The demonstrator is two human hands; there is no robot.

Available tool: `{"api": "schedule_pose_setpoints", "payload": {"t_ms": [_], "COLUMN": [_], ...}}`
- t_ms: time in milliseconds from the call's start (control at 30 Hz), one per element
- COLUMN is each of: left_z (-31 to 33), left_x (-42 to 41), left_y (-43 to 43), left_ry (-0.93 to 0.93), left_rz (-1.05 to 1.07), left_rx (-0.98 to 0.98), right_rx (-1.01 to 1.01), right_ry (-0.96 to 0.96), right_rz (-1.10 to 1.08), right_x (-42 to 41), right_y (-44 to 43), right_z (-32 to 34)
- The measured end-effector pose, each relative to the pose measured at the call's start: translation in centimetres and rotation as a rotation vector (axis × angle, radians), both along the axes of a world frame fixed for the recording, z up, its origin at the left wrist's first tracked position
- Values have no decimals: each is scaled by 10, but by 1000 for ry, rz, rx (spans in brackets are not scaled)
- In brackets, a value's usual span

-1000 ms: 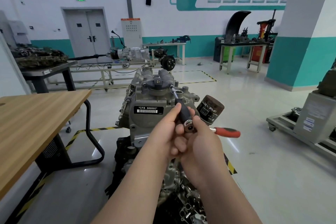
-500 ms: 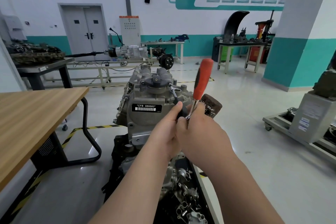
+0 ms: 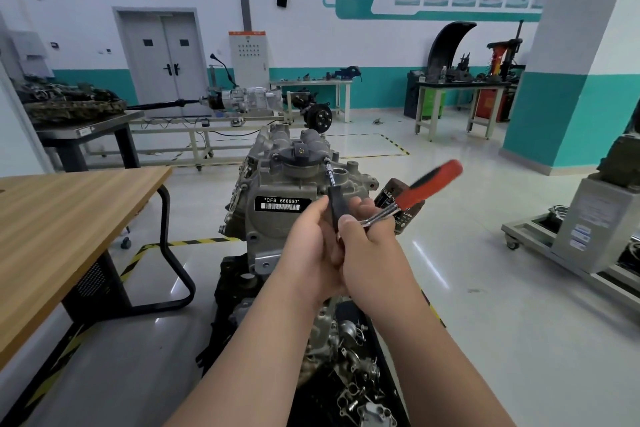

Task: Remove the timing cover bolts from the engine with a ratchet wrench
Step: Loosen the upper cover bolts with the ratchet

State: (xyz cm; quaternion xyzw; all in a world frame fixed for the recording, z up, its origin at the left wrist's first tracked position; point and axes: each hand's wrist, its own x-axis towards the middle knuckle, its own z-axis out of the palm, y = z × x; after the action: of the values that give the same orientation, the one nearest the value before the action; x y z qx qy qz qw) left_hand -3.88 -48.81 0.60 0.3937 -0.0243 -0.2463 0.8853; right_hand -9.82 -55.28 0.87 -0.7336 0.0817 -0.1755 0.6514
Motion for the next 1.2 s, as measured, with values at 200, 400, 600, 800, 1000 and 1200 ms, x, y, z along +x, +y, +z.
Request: {"api": "schedule_pose_setpoints", "payload": {"t_ms": [200, 400, 600, 800, 1000, 1200], "left_z": [-2, 1, 1, 3, 6, 12], "left_x": [-2, -2, 1, 1, -3, -5], "left_y": [7, 11, 11, 7, 1, -4], "left_ry": [-6, -18, -17, -4, 69, 83], "left_rz": [-49, -78, -92, -104, -114, -150], "left_rx": [35, 45, 38, 20, -36, -49], "right_rx": [641, 1312, 1466, 1360, 812, 483], "right_ry": [38, 170, 101, 108, 158, 135], "right_rz": [90, 428, 526, 486, 319, 258], "right_x": [-6, -16, -17, -17, -15, -16], "right_y": [12, 5, 3, 2, -7, -18], "right_z": [2, 7, 0, 0, 3, 14]}}
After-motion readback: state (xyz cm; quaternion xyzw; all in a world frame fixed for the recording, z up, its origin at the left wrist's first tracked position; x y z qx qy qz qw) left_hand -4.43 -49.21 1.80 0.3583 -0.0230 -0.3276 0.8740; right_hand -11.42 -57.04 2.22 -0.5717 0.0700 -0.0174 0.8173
